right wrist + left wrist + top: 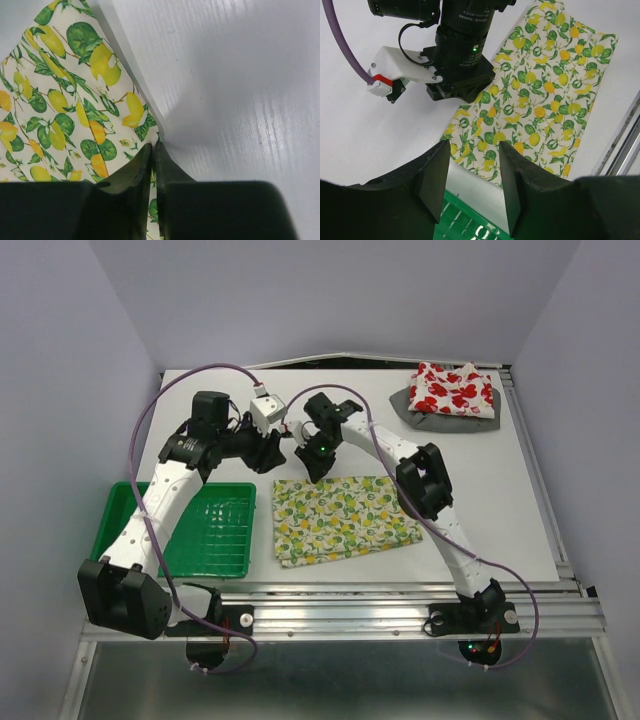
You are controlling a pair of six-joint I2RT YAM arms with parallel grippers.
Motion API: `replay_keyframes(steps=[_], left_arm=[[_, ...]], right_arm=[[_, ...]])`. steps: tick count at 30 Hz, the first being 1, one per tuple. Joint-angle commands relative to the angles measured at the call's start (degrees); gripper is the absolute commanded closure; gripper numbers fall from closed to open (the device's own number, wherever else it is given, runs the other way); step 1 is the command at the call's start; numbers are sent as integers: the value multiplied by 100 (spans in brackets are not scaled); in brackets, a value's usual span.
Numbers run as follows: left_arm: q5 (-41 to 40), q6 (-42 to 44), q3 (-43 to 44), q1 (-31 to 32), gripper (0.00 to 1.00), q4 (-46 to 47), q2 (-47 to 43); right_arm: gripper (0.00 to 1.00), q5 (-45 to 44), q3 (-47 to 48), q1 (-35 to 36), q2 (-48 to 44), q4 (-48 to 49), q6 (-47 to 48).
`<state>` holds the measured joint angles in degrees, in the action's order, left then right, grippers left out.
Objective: Fold and stack the skirts
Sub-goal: Fold the skirt
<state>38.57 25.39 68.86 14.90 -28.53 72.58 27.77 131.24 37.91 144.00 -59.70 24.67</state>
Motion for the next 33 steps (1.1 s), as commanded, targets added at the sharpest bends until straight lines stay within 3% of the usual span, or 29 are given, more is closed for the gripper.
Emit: replay_keyframes(steps=[1,2,10,18,23,26,27,28,30,31,33], left_arm=[[28,-25,-4,-13,45,164,-68],[2,-16,22,-13,45,164,-59],[-112,28,-13,-22,45,190,11],[-744,370,-206,-13,45,269,204],[-1202,379,-233,-13,45,261,538],[-1412,344,-250,13,47,304,766],[-1500,335,-250,57,48,296,906],[-1675,344,-233,170,50,252,994],[-1799,292,-189,294,53,199,1231],[-1852,248,-197,356,54,190,1311],[-2010,151,-206,584,57,216,1512]], right_arm=[[95,334,7,15,-74,-68,109],[99,334,7,15,-66,-68,100],[99,-412,-265,-65,-311,616,-207],[99,-1897,-2,-1003,-49,1092,-840],[99,-2223,-353,-1742,-170,1084,-1130],[99,-1988,-818,-1989,-372,857,-1122],[96,-1899,-898,-2042,-417,724,-1131],[78,-1828,-1055,-2042,-469,575,-1148],[60,-1653,-1240,-2042,-784,380,-1323],[41,-1626,-1354,-2094,-943,389,-1376],[32,-1547,-1548,-2156,-1329,398,-1482]])
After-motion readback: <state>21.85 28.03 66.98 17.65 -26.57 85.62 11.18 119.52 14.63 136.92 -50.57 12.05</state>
